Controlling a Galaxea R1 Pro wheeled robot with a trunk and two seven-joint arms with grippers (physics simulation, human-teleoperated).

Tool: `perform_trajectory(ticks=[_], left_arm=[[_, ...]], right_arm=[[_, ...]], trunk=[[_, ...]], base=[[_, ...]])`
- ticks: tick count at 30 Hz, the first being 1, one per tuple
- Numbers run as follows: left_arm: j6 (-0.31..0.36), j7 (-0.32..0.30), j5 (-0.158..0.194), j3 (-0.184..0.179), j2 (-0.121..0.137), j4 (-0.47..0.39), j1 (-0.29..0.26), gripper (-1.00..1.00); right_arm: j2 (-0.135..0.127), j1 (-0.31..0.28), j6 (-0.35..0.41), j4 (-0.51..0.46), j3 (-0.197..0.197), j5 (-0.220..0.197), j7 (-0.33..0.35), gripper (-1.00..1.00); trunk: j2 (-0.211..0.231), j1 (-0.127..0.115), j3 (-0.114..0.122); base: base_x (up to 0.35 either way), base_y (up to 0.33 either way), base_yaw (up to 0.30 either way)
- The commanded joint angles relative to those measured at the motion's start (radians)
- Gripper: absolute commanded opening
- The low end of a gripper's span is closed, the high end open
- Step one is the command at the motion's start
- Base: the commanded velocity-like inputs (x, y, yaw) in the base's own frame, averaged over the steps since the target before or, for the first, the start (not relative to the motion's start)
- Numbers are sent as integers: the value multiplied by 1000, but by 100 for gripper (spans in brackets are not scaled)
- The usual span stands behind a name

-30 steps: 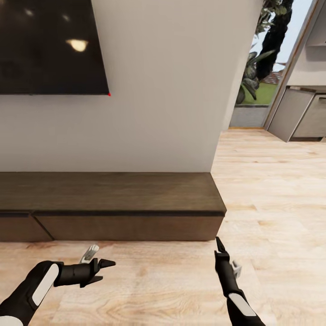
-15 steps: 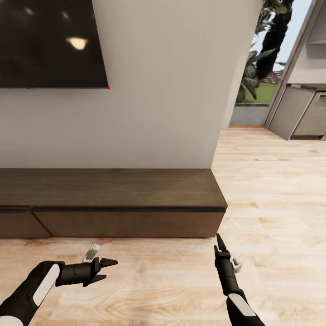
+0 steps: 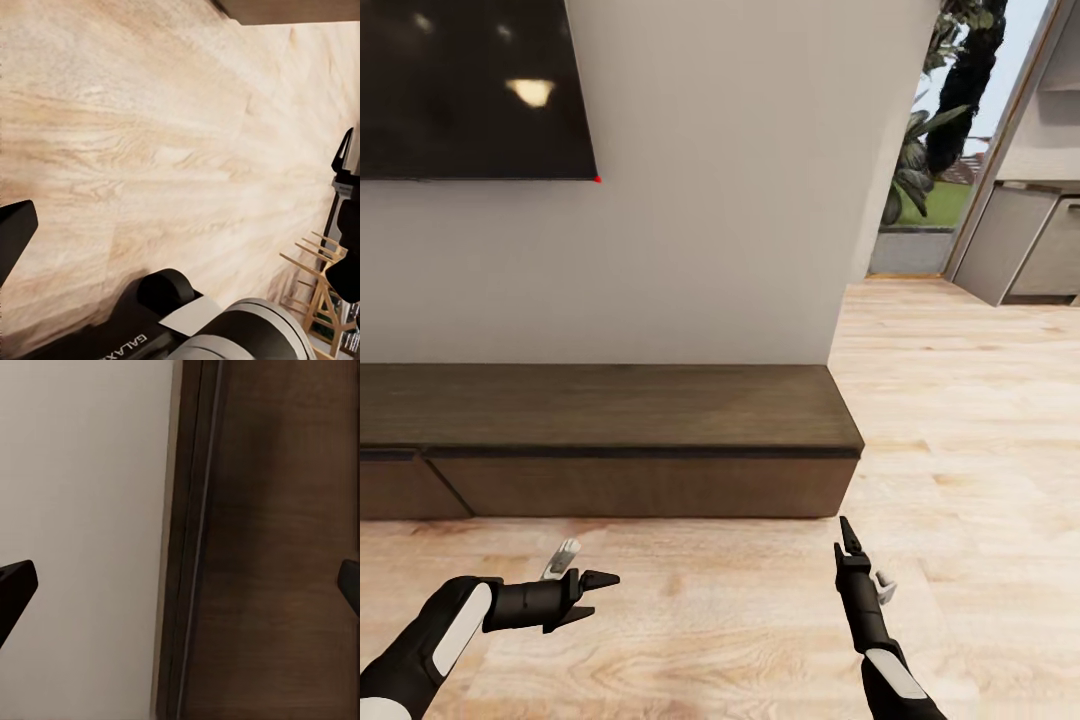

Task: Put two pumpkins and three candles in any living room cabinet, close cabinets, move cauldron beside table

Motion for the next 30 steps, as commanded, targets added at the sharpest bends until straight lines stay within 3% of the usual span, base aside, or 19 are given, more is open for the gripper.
perform_trajectory(ticks=[1, 8, 14, 18, 30], left_arm=[[0, 0, 1, 0, 0, 0, 0, 100], [0, 0, 1, -1, 0, 0, 0, 100], [0, 0, 1, -2, 0, 0, 0, 100], [0, 0, 1, 0, 0, 0, 0, 100], [0, -5, 1, 0, 1, 0, 0, 100]], right_arm=[[0, 0, 0, 0, 0, 0, 0, 100], [0, 0, 0, 0, -1, -6, 1, 100], [0, 0, -1, 1, -1, -46, 2, 100], [1, 0, -3, 1, 0, -53, 4, 100], [0, 0, -4, 0, 0, -55, 7, 100]], trunk=[[-7, 4, -3], [-56, 31, -25], [-98, 54, -44], [-99, 56, -59], [-99, 56, -59]], base=[[0, 0, 0], [0, 0, 0], [0, 0, 0], [0, 0, 0], [4, 0, 0]])
